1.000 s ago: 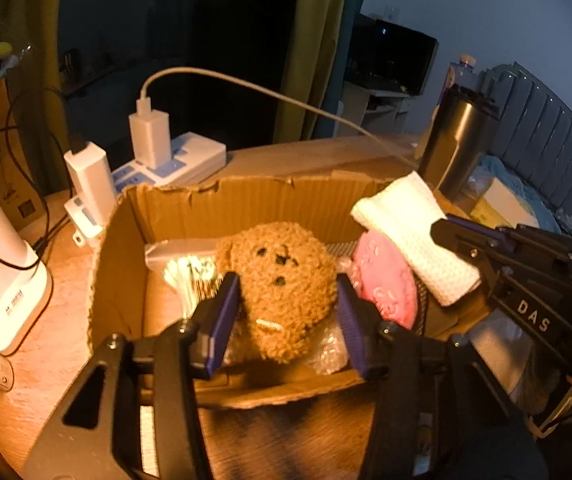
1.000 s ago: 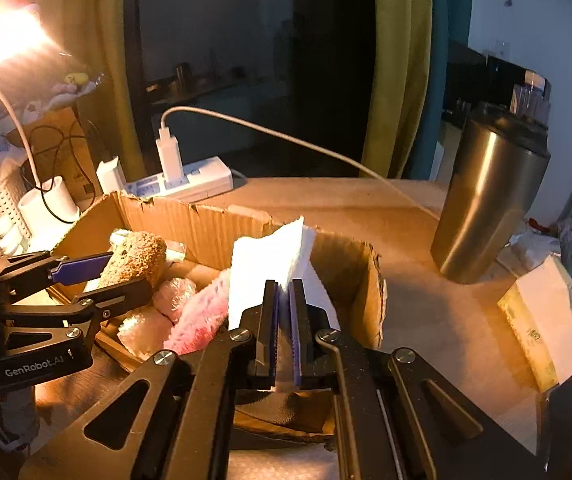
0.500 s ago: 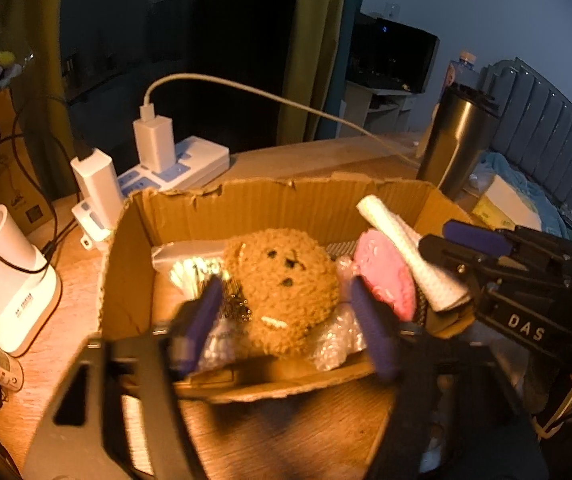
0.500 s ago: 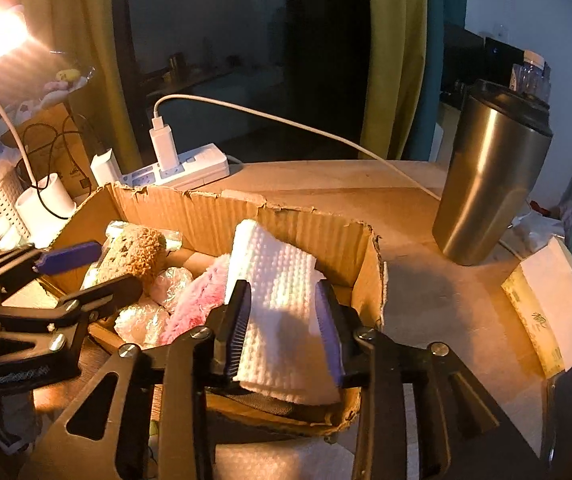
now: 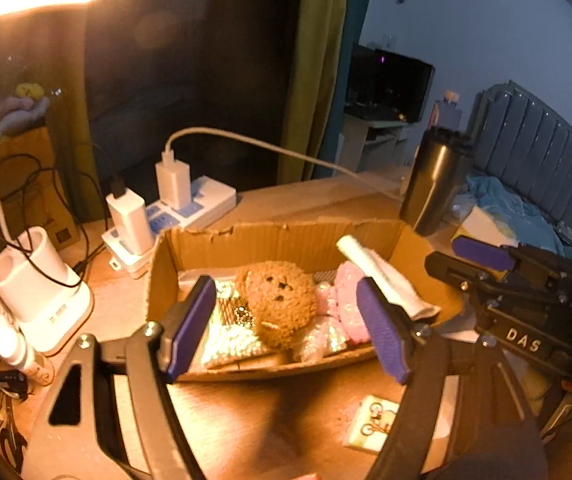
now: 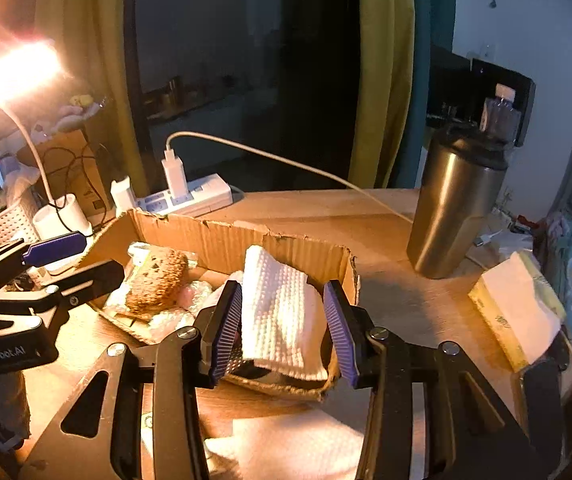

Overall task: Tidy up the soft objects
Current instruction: 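Withdraw both open tools from the box back over the desk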

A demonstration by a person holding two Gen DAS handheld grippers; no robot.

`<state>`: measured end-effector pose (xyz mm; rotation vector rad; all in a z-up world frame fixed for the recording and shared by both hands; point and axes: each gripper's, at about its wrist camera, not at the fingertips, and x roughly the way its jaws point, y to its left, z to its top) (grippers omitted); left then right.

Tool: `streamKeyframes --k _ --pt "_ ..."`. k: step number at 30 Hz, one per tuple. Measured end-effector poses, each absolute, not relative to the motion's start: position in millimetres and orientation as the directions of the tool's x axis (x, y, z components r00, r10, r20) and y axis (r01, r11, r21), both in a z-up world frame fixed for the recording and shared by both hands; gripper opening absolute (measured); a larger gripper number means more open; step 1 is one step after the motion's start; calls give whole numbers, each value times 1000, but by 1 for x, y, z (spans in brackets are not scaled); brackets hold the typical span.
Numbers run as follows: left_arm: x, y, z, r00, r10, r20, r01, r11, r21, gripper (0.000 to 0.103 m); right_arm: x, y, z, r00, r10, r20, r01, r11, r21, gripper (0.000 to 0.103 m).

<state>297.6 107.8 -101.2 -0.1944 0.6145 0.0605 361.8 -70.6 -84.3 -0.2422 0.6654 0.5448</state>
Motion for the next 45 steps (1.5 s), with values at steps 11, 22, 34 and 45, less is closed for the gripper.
streamKeyframes --k 11,22,34,45 --pt "252 90 -68 862 8 -508 -92 986 -140 74 319 -87 -53 702 406 -585 -537 841 -61 48" --pt "205 71 -48 889 7 -457 -83 986 -146 75 276 -108 -30 734 414 -539 -529 846 -70 52" --pt "161 43 -44 901 -13 -435 -58 987 -149 75 234 -134 -24 752 411 -516 -520 851 -79 52" --pt "141 22 -66 886 -24 -463 -67 981 -180 75 214 -157 -39 743 401 -536 -520 850 -85 52"
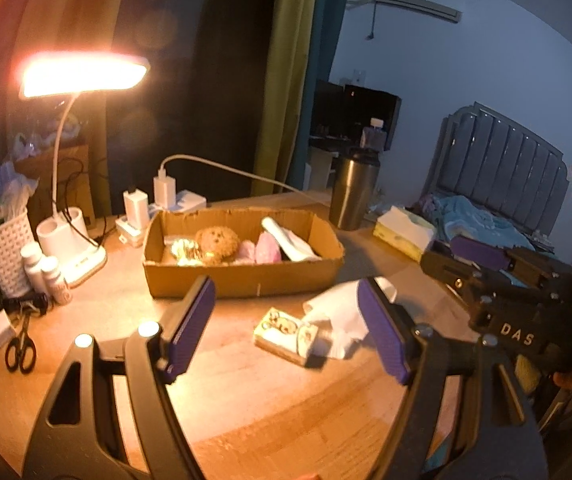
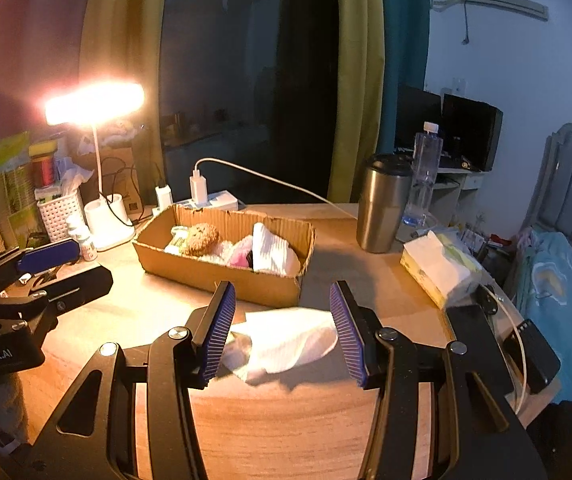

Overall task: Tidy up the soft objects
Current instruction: 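Withdraw both open tools from the box back over the desk, then grasp the printed tissue pack with the left tool while the right tool grasps the white tissue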

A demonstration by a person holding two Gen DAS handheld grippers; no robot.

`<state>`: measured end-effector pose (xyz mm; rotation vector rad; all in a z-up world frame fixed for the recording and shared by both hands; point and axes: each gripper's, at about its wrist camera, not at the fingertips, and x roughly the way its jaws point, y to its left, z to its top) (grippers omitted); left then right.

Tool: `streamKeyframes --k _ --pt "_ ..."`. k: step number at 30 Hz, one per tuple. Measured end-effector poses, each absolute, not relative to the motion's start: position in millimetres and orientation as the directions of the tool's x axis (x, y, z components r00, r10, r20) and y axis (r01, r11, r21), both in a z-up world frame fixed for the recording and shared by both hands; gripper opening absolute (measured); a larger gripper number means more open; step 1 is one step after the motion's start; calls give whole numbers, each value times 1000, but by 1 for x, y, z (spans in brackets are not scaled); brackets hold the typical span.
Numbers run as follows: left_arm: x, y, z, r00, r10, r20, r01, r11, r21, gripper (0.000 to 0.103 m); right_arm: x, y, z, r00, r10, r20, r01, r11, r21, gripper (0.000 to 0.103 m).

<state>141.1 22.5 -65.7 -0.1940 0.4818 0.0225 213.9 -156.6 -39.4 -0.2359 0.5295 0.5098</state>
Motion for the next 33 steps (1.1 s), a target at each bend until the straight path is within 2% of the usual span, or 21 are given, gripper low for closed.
streamKeyframes --k 8,13,33 --pt "136 10 -84 867 -18 -498 -76 983 -167 75 207 -168 -55 729 404 -553 -524 849 -71 53" --pt "139 3 -93 854 -19 -521 -74 985 -158 75 207 -174 -66 714 417 -563 -535 843 -53 65" --pt "179 -8 -136 775 -18 -632 -91 986 -140 75 248 -182 -105 663 408 -627 -521 853 3 67"
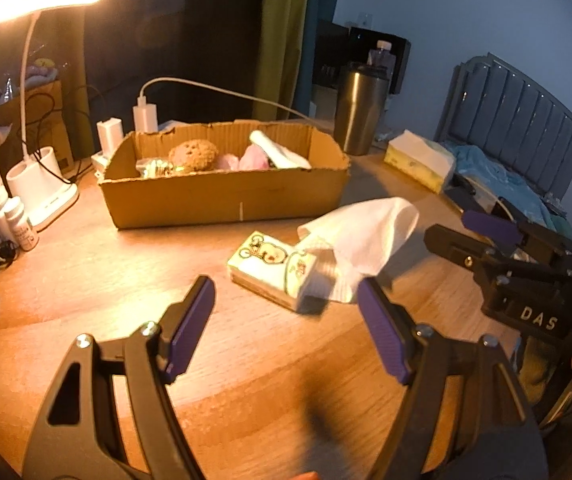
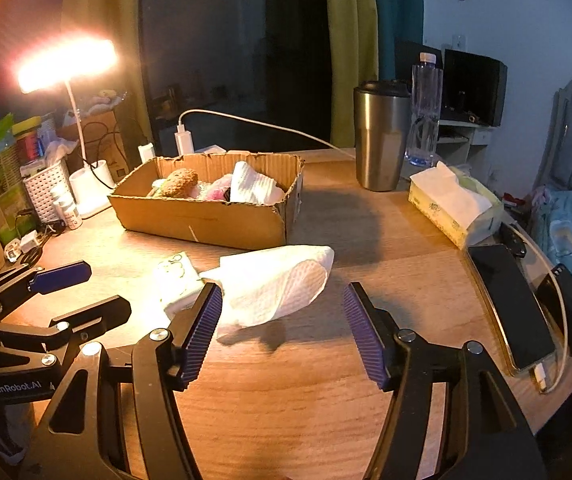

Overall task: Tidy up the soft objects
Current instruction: 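Grasp the printed tissue pack with the left tool while the right tool grasps the white tissue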

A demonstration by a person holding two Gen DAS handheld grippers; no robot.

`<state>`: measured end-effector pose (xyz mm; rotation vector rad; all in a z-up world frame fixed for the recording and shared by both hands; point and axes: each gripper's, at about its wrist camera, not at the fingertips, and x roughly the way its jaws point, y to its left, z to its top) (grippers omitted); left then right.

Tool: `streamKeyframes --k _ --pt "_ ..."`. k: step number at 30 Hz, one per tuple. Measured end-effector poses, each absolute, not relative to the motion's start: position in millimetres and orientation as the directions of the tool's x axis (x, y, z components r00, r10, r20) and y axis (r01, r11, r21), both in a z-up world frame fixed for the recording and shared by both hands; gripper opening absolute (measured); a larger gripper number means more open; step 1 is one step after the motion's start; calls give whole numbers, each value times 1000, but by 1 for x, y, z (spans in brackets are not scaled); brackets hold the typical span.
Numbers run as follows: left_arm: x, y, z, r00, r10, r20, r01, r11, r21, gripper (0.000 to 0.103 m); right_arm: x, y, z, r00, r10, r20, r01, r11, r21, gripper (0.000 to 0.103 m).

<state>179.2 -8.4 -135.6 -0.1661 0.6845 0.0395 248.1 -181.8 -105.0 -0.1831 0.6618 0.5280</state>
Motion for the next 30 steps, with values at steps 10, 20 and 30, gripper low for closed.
streamKeyframes --k 10,20,30 --pt "215 -3 -150 738 -6 -675 -106 987 -125 75 282 -173 -120 634 408 -657 -527 850 20 67" --pt "247 0 -168 676 5 -737 -123 987 -107 75 308 -162 -136 594 405 -695 -530 847 40 67" --pt "269 -1 -178 638 0 -770 -107 990 -89 75 329 -145 -157 525 394 -754 -551 833 51 66"
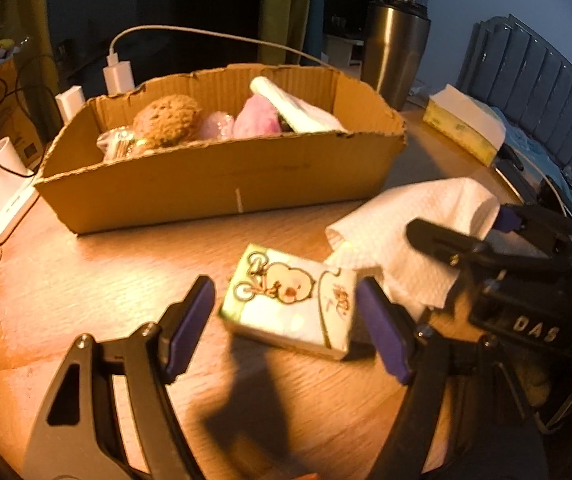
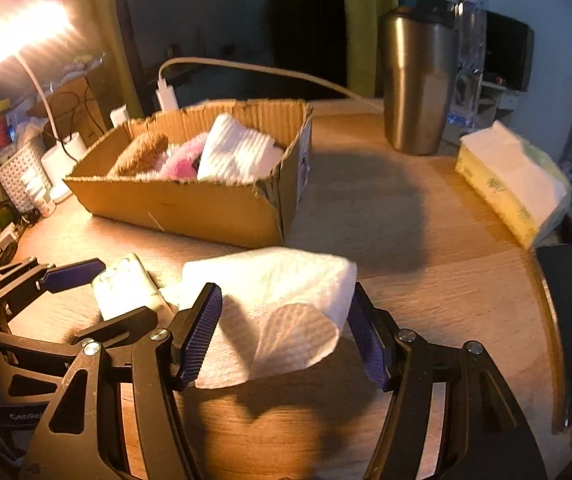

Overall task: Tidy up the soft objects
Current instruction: 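Grasp the printed tissue pack with the left tool while the right tool grasps the white tissue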

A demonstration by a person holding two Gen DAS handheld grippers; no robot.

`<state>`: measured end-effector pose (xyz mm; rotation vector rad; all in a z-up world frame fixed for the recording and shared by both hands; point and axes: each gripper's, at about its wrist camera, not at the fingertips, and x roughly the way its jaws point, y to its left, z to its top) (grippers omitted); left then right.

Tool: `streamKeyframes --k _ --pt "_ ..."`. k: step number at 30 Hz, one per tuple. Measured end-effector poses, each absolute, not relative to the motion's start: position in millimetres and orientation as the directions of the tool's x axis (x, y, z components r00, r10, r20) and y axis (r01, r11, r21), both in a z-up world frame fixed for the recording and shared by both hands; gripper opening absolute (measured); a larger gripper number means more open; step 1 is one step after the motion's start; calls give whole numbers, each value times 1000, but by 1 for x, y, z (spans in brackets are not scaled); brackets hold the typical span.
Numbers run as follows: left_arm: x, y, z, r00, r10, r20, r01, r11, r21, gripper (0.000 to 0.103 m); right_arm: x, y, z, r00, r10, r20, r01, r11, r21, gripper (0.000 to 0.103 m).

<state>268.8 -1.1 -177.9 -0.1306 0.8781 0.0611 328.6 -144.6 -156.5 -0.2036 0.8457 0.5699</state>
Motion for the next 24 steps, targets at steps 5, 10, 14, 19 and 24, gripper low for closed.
streamKeyframes --k 5,10,14,19,24 --pt "275 -1 -188 610 -36 -792 -92 989 -116 75 335 -145 -161 506 403 -763 -550 832 76 66" --pt "276 -5 -191 612 -38 -790 -75 992 -106 72 336 -142 -165 486 396 -779 -557 827 73 38" --pt "272 -4 -189 619 -52 -784 -68 991 -119 70 334 -143 -164 491 399 -775 -558 826 72 14" --pt "260 -1 -177 651 -55 -757 -57 991 -121 70 325 -149 -156 520 401 -754 -548 834 65 9" --pt "245 6 -165 677 -59 -733 -57 990 -133 70 314 -155 -140 561 396 -727 -532 845 49 9"
